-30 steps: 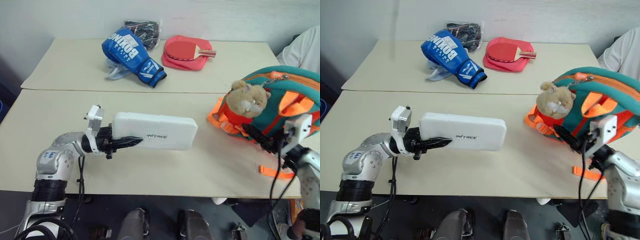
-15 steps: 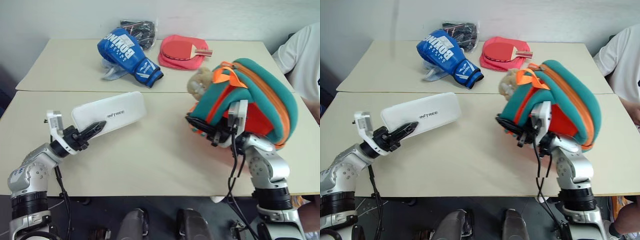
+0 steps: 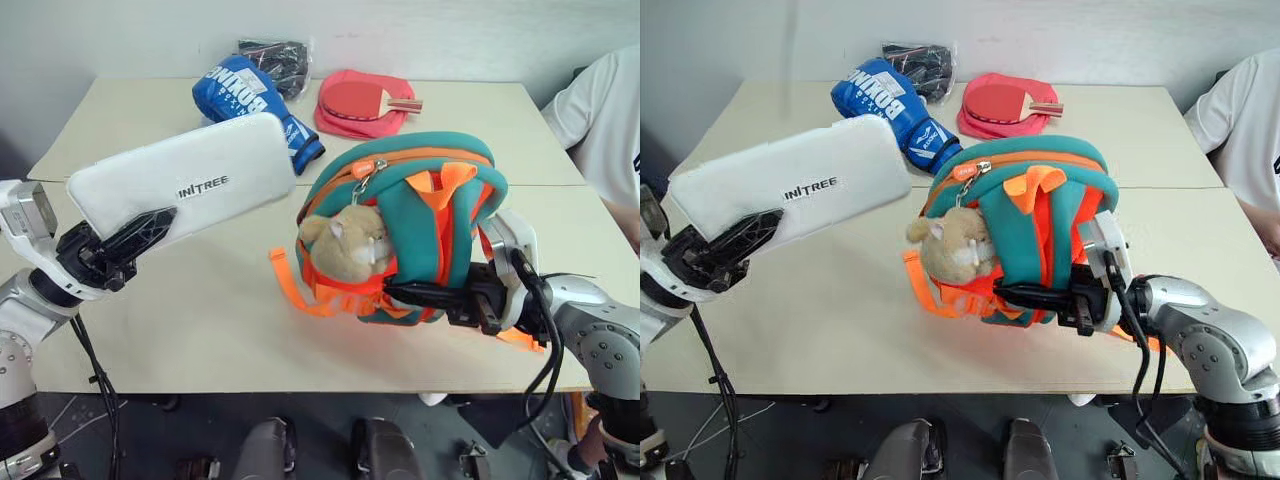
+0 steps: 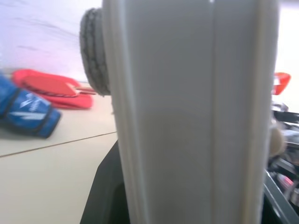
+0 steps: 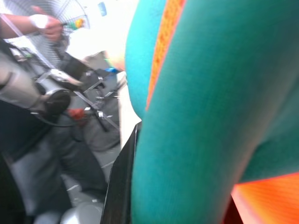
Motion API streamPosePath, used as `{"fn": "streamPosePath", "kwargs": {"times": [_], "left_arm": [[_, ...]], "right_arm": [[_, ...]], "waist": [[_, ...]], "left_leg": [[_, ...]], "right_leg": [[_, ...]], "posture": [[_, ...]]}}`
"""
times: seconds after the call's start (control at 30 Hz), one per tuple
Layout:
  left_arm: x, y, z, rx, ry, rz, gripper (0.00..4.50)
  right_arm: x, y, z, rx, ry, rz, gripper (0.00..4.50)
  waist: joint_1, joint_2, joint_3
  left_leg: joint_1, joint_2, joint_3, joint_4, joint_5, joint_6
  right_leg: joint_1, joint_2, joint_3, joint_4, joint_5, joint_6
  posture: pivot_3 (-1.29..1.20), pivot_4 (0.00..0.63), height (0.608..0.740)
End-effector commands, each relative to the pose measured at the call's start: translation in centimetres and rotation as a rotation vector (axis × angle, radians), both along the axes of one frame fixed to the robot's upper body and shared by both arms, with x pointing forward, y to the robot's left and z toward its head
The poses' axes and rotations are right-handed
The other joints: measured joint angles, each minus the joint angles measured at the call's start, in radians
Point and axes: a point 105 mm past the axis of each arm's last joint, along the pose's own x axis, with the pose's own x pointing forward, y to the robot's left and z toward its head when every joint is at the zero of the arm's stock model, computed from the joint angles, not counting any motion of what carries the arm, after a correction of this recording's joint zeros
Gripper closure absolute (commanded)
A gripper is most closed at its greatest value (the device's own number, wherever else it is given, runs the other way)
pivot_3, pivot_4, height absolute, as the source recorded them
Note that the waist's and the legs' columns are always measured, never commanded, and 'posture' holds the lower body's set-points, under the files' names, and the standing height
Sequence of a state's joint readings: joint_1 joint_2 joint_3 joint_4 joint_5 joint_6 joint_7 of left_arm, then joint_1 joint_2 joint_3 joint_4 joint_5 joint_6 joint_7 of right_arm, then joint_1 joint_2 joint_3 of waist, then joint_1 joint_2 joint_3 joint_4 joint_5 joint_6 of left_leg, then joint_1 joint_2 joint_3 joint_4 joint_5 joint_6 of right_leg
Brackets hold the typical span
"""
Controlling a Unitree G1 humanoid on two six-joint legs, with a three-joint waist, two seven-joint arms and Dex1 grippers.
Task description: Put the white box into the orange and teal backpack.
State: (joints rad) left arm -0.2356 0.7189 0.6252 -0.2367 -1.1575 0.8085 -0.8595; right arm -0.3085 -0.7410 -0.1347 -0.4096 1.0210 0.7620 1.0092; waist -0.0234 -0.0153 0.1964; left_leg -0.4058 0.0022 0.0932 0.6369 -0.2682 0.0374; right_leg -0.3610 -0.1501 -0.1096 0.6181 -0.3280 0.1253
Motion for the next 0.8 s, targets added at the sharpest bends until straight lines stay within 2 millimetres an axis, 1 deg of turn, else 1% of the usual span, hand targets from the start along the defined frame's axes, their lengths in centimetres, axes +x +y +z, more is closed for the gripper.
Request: {"fn": "streamPosePath", "kwargs": {"times": [0.03,0.1,0.17,0.27,0.37,0.43,0.53,0.6,0.67,0.73,0.8], "left_arm": [[-1.6,-1.6,2.5,0.043,-0.110,-0.071,3.09],[-1.3,-2.2,2.3,0.073,-0.119,-0.074,3.09],[-0.1,-3.4,1.7,0.129,-0.141,-0.084,3.09],[0.4,-5.2,1.2,0.258,-0.172,-0.158,3.09],[1.3,-5.7,0.5,0.375,-0.175,-0.169,3.09],[1.9,-5.9,-0.2,0.428,-0.140,-0.187,3.09],[3.4,-6.4,-1.0,0.535,-0.117,-0.172,3.09],[4.4,-7.5,-0.9,0.565,-0.125,-0.181,3.09],[5.3,-9.2,-0.5,0.584,-0.138,-0.196,3.09],[6.4,-10.5,-0.4,0.595,-0.075,-0.187,3.09],[6.2,-12.5,0.0,0.573,-0.053,-0.260,3.09]], "right_arm": [[0.5,0.0,0.7,0.017,-0.049,-0.013,4.50],[0.6,0.2,0.6,0.017,-0.050,-0.010,4.50],[0.4,0.5,0.2,0.001,-0.050,0.011,4.50],[0.1,0.5,0.1,-0.005,-0.041,0.022,4.50],[0.1,0.3,0.4,0.011,-0.028,0.010,4.50],[-0.1,0.2,0.3,0.002,-0.025,0.013,4.50],[-0.4,0.1,0.1,0.000,-0.015,0.007,4.50],[-0.5,0.1,0.0,-0.003,-0.011,0.004,4.50],[-0.5,0.0,-0.1,-0.006,-0.010,0.002,4.50],[-0.5,0.1,-0.1,-0.008,-0.010,0.001,4.50],[-0.5,0.1,-0.1,0.002,-0.001,0.004,4.50]], "waist": [[0.000,0.000,0.000],[0.001,0.000,0.000],[0.004,0.000,0.000],[0.022,0.000,0.000],[0.025,0.000,0.000],[0.025,0.000,0.000],[0.026,0.000,0.000],[0.030,0.000,0.000],[0.037,-0.001,0.000],[0.044,-0.001,0.000],[0.047,-0.001,0.001]], "left_leg": [[0.000,0.000,0.000,0.000,0.000,0.000],[0.000,-0.001,0.001,0.000,0.000,0.001],[0.000,-0.002,0.002,0.000,0.001,0.001],[0.000,-0.003,0.002,0.001,0.001,0.002],[0.000,-0.004,0.003,0.001,0.001,0.002],[0.000,-0.004,0.003,0.001,0.001,0.002],[0.000,-0.004,0.003,0.001,0.001,0.002],[0.000,-0.004,0.003,0.001,0.001,0.002],[0.000,-0.004,0.003,0.001,0.001,0.003],[0.000,-0.004,0.003,0.001,0.001,0.003],[-0.001,-0.004,0.003,0.001,0.001,0.003]], "right_leg": [[0.000,0.000,0.000,0.000,0.000,0.000],[0.000,0.001,0.000,0.000,0.000,0.000],[0.000,0.001,0.000,0.000,0.000,0.000],[0.000,0.003,0.000,0.001,0.000,0.000],[-0.001,0.003,0.000,0.001,0.000,0.000],[-0.001,0.003,-0.001,0.001,0.000,0.000],[-0.001,0.003,-0.001,0.001,0.000,0.000],[-0.001,0.003,-0.002,0.001,0.000,0.000],[0.000,0.003,-0.002,0.001,0.000,0.000],[0.000,0.003,-0.002,0.001,0.000,0.000],[-0.001,0.003,-0.002,0.001,0.000,0.000]], "posture": [[0.00,0.150,0.740],[0.00,0.150,0.740],[0.00,0.150,0.740],[0.00,0.150,0.740],[0.00,0.150,0.740],[0.00,0.150,0.740],[0.00,0.150,0.740],[0.00,0.150,0.740],[0.00,0.150,0.740],[0.00,0.150,0.740],[0.00,0.150,0.740]]}}
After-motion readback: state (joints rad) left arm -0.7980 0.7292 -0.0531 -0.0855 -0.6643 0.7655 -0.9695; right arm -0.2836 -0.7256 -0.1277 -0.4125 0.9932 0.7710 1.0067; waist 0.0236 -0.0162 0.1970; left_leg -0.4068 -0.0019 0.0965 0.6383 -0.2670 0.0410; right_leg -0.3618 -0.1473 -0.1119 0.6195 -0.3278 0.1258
